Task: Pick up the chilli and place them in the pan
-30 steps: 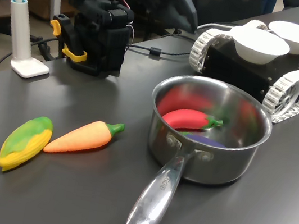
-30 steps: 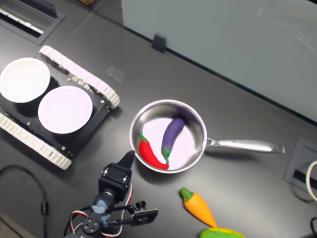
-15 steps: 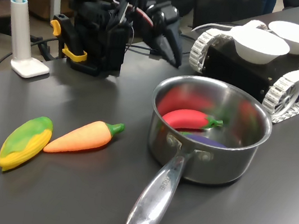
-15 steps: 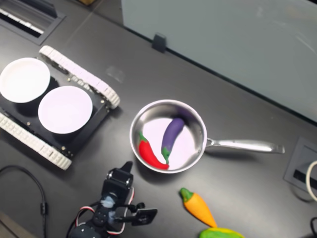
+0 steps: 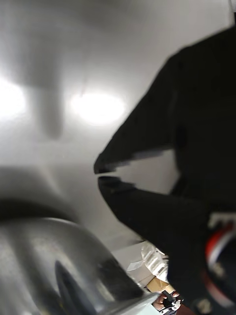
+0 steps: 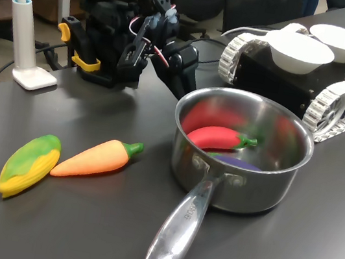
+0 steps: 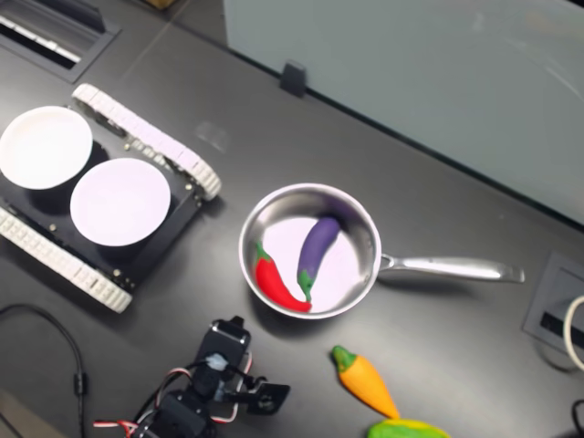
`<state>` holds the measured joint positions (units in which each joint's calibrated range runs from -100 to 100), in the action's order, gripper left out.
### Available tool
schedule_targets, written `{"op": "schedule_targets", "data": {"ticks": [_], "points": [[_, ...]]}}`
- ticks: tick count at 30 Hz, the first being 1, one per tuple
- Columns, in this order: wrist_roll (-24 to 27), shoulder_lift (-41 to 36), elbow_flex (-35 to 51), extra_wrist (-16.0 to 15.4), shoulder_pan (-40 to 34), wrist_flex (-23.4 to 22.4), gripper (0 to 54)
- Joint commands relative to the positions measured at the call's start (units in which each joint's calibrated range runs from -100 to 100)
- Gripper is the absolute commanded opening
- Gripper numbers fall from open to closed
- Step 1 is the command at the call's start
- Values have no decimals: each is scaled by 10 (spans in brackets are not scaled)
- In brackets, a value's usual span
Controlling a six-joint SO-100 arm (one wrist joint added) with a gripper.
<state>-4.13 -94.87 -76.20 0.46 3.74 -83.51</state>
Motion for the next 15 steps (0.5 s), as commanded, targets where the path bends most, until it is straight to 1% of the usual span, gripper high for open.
{"op": "schedule_targets", "data": {"ticks": [1, 13, 15], "points": [[3, -7, 13, -5, 16, 34, 0], [-1, -7, 13, -5, 14, 33, 0], [-6, -7, 13, -5, 4, 33, 0]]}}
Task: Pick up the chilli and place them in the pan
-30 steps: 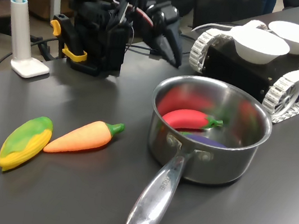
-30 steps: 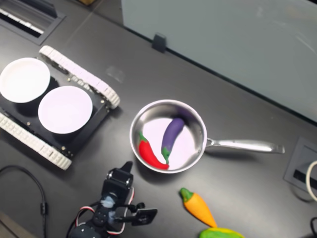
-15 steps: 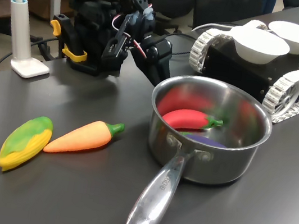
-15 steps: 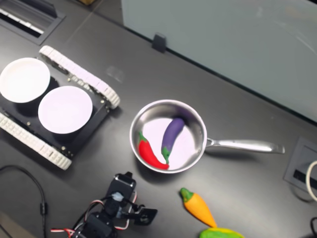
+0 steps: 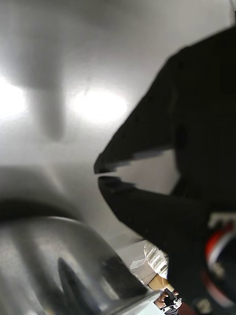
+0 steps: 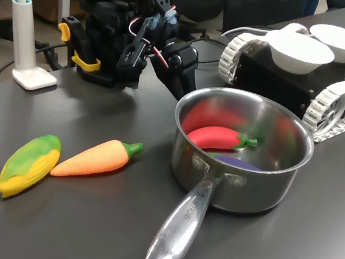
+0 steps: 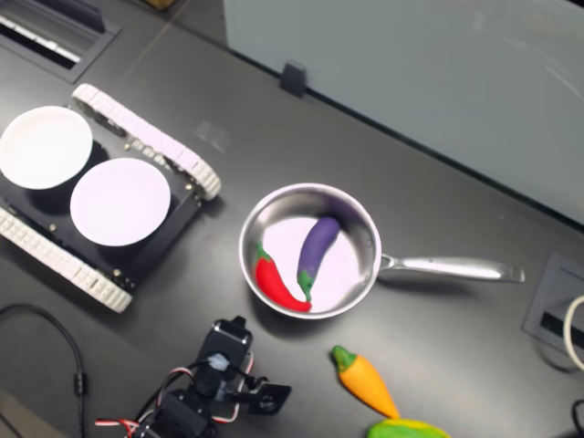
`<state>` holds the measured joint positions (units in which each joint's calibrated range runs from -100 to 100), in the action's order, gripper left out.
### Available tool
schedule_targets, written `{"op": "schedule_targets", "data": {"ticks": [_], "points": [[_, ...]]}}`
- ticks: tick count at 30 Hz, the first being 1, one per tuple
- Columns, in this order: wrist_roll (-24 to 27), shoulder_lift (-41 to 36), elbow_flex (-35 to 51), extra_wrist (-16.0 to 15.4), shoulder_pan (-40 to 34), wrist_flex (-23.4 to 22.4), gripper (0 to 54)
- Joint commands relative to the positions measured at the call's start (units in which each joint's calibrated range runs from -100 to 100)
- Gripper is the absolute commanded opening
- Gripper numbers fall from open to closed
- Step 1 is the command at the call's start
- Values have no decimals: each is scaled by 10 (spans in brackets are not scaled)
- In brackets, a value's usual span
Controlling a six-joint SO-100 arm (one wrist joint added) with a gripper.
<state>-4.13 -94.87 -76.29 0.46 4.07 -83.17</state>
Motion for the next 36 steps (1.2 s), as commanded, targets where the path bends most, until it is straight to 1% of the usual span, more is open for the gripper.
{"op": "schedule_targets", "data": {"ticks": [1, 10, 11, 12, 13, 15, 21, 26, 36], "points": [[-8, -7, 14, -5, -2, 30, 0], [-8, -7, 14, -5, -3, 30, 0], [-8, -7, 14, -5, -3, 30, 25], [-6, -7, 14, -5, -3, 30, 36], [-2, -7, 14, -4, 7, 30, 0], [8, -7, 14, -5, 25, 30, 4], [4, -7, 14, -5, 21, 30, 0], [-8, -7, 14, -5, -2, 29, 0], [-17, -7, 14, -5, -17, 29, 0]]}}
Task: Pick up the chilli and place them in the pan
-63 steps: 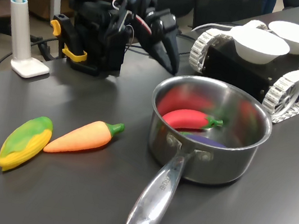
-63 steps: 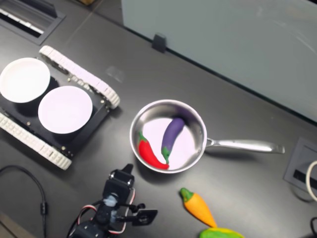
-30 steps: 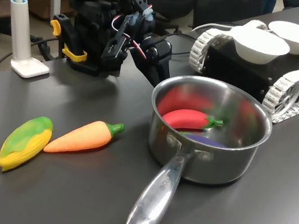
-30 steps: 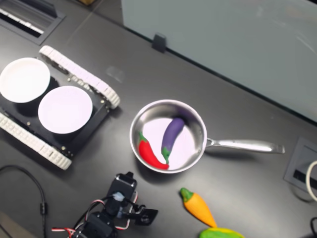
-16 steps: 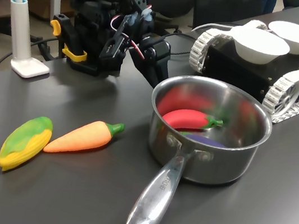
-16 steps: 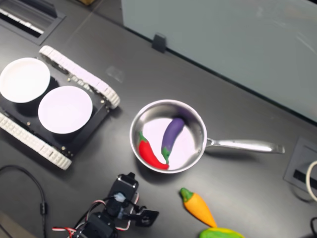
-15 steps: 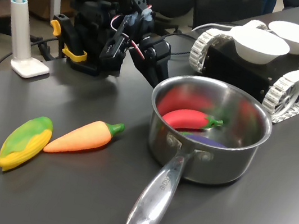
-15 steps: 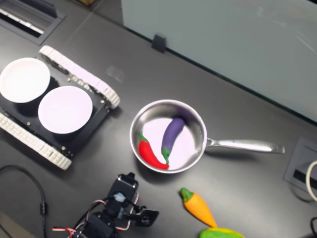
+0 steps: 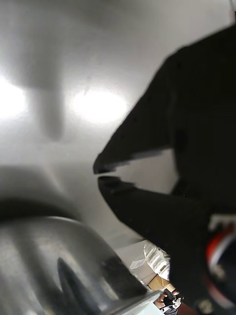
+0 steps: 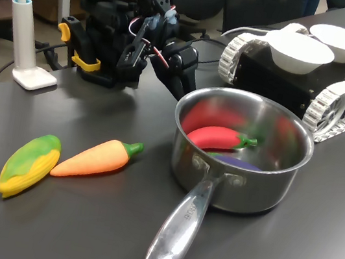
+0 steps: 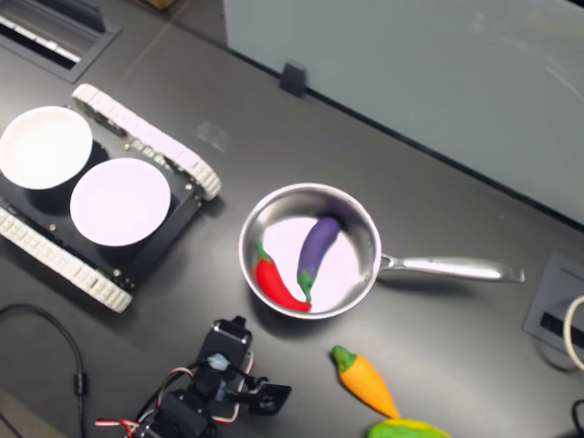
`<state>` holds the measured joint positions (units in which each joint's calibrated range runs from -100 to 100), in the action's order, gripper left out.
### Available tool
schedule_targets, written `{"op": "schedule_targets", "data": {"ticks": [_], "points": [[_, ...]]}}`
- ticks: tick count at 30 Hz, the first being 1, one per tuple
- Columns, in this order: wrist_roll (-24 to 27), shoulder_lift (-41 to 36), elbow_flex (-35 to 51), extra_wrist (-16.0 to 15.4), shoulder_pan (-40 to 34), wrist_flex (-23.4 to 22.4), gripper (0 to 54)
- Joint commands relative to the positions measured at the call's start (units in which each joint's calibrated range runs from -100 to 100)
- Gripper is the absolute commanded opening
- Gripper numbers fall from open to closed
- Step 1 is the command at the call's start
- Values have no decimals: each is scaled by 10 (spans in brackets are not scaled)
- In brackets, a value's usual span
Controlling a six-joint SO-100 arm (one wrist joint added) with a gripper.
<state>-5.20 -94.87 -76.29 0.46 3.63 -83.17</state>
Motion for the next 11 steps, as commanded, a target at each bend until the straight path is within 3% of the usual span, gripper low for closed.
{"op": "schedule_targets", "data": {"ticks": [1, 11], "points": [[-6, -7, 14, -5, -12, 29, 0], [-5, -7, 14, -5, -10, 29, 0]]}}
